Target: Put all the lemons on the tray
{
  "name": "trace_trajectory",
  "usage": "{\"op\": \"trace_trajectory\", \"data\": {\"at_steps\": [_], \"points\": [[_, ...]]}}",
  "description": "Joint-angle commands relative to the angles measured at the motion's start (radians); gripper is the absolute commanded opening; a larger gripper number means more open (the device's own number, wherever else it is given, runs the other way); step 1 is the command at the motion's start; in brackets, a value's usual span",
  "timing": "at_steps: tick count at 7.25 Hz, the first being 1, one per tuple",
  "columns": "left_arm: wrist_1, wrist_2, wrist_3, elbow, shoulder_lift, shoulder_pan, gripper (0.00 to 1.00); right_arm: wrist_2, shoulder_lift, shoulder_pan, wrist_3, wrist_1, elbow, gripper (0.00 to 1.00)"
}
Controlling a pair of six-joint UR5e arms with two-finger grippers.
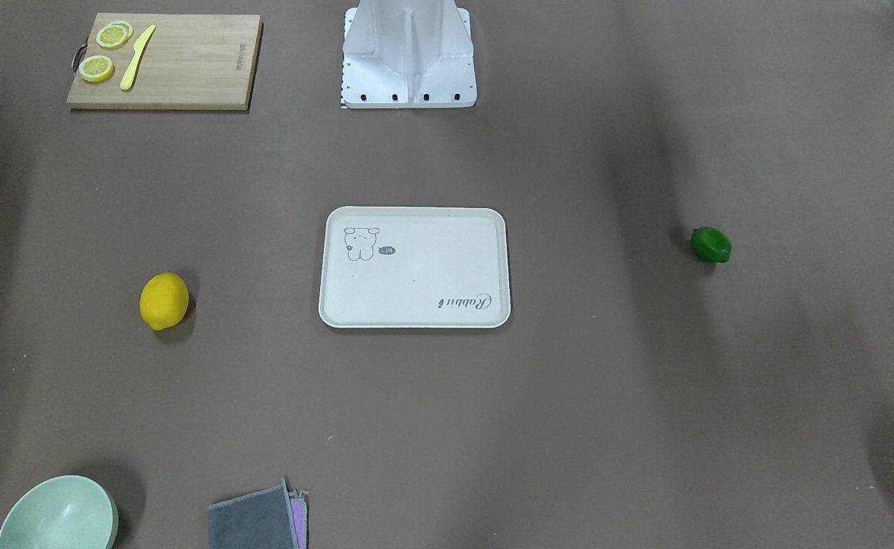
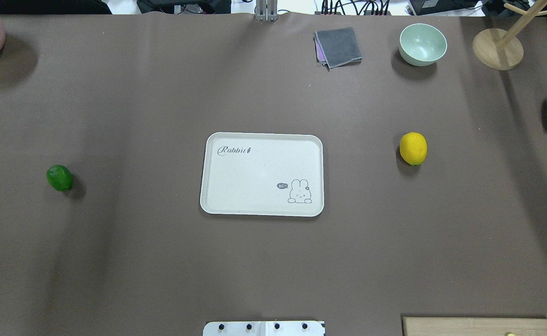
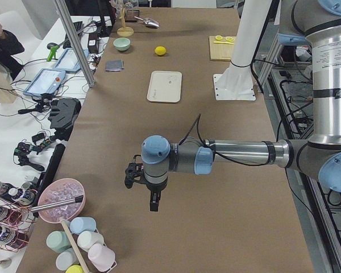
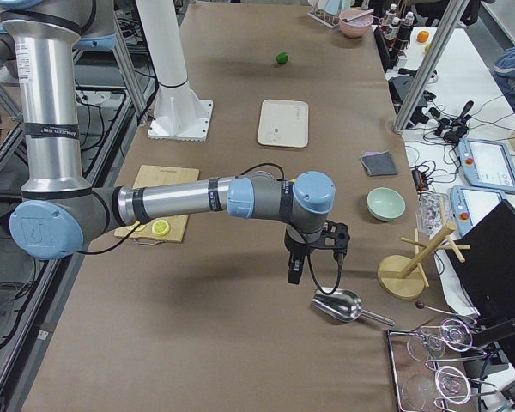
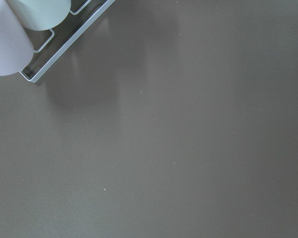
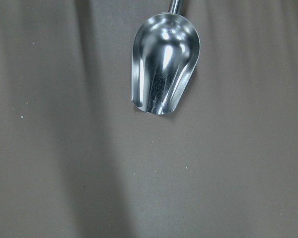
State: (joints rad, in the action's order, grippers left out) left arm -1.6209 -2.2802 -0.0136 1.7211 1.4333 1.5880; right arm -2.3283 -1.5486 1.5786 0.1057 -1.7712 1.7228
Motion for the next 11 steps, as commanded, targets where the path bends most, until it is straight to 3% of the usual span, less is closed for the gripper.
{"op": "trace_trajectory", "data": {"at_steps": [1, 4, 9, 11], "points": [[0.001, 0.001, 0.003, -0.005, 0.013, 0.0, 0.98, -0.013, 0.001, 0.003, -0.001, -0.004, 0.003, 1.0], [-0.001, -0.001, 0.003, -0.025, 0.015, 0.0, 0.98, -0.08, 0.015, -0.038, 0.014, -0.008, 0.011, 1.0], [0.001, -0.03, 0.059, -0.014, 0.054, -0.011, 0.98, -0.089, 0.087, -0.152, 0.078, -0.01, 0.012, 1.0], [0.012, -0.028, 0.172, -0.009, 0.116, -0.101, 0.98, -0.095, 0.134, -0.211, 0.143, -0.01, 0.011, 1.0]]}}
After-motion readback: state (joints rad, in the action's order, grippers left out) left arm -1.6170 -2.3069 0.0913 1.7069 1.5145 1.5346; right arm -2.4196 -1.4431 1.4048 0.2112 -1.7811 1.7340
